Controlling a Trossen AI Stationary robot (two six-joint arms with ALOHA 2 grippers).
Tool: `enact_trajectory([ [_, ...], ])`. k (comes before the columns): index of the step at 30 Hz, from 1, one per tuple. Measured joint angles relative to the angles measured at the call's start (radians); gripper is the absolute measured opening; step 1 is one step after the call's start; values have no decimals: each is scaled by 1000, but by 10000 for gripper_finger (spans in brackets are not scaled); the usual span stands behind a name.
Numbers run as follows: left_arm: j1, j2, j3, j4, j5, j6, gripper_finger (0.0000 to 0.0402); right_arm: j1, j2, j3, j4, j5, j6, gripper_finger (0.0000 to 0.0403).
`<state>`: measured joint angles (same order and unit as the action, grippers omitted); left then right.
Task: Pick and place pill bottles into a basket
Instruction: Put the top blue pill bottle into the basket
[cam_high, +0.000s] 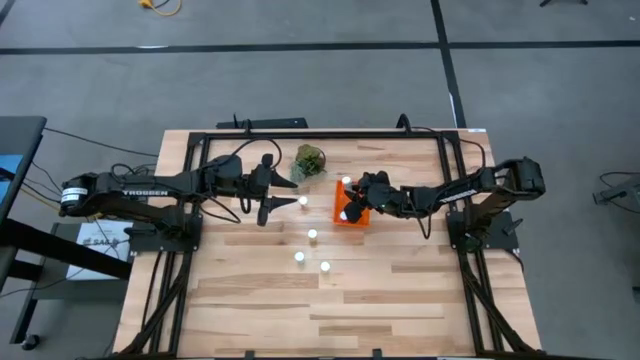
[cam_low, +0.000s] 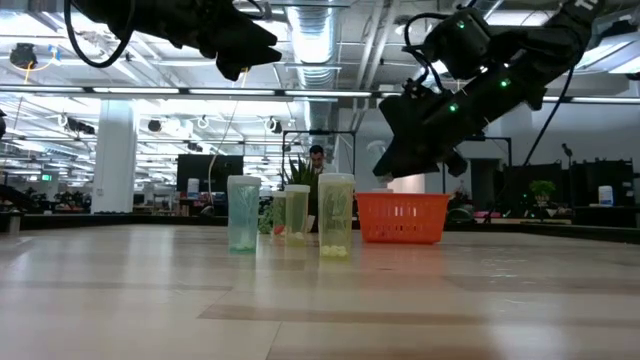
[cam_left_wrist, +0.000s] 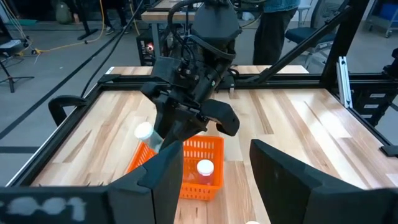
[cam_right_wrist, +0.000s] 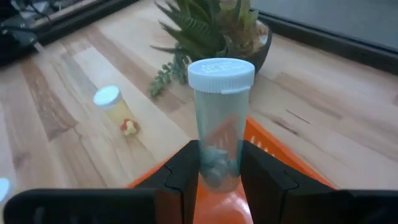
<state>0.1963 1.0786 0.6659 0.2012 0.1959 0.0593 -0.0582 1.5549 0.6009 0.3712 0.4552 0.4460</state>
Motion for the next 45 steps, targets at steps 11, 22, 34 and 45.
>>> enact_trajectory([
  [11,0,0,0,0,0,0,177,2,102,2,75,-9,26,98],
  [22,0,0,0,0,0,0,177,-3,102,2,69,-39,21,98],
  [34,0,0,0,0,0,0,177,-25,102,2,59,-80,16,98],
  [45,0,0,0,0,0,0,177,-43,102,2,60,-91,5,99],
])
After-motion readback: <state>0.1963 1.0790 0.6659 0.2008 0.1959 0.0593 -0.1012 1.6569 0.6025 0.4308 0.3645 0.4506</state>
